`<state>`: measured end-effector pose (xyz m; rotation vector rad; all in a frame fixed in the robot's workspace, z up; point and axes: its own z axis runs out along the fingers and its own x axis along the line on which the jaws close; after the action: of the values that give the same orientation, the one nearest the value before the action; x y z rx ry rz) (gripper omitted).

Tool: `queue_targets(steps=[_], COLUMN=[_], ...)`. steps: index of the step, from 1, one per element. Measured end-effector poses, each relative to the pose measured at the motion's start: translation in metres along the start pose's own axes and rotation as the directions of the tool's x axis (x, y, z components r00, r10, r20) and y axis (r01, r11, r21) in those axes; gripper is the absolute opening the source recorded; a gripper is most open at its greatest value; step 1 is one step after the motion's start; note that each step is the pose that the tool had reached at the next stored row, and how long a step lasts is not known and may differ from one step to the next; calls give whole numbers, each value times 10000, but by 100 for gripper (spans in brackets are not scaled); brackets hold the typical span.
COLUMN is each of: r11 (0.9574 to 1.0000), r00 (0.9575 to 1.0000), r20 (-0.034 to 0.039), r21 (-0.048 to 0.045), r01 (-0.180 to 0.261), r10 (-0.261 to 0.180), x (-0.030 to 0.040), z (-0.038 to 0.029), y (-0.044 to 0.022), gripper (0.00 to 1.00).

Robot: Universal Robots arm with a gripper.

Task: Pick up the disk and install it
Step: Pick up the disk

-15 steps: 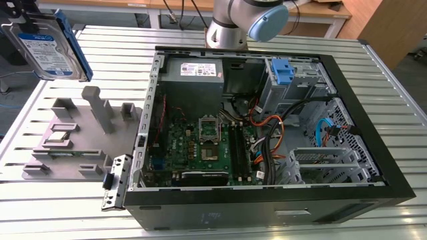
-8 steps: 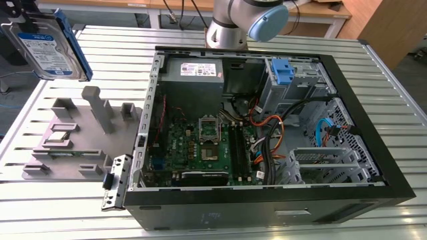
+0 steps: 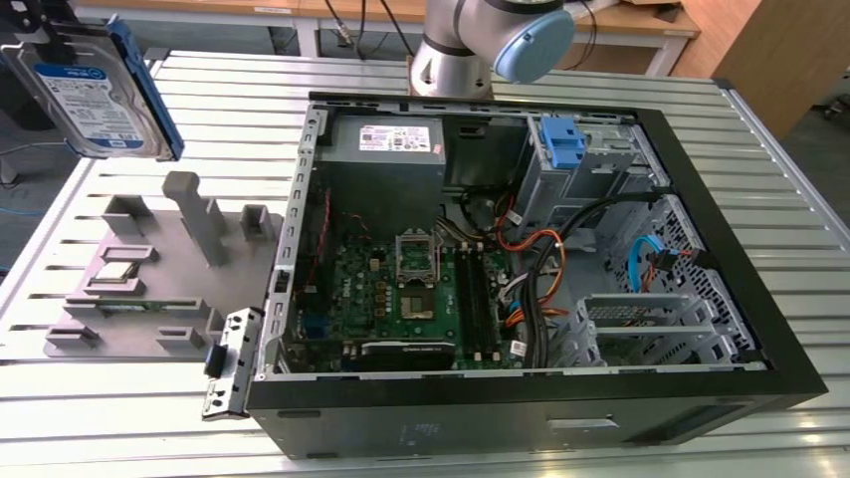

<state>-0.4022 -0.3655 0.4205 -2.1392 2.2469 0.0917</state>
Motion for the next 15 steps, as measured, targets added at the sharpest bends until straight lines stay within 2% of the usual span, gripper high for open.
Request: queue_targets(steps=[15], r11=[10000], r00=[10000], r20=[0], r21=[-1], r01=[0], r10=[0], x=[-3], z=[-39], y=[1], gripper=[35])
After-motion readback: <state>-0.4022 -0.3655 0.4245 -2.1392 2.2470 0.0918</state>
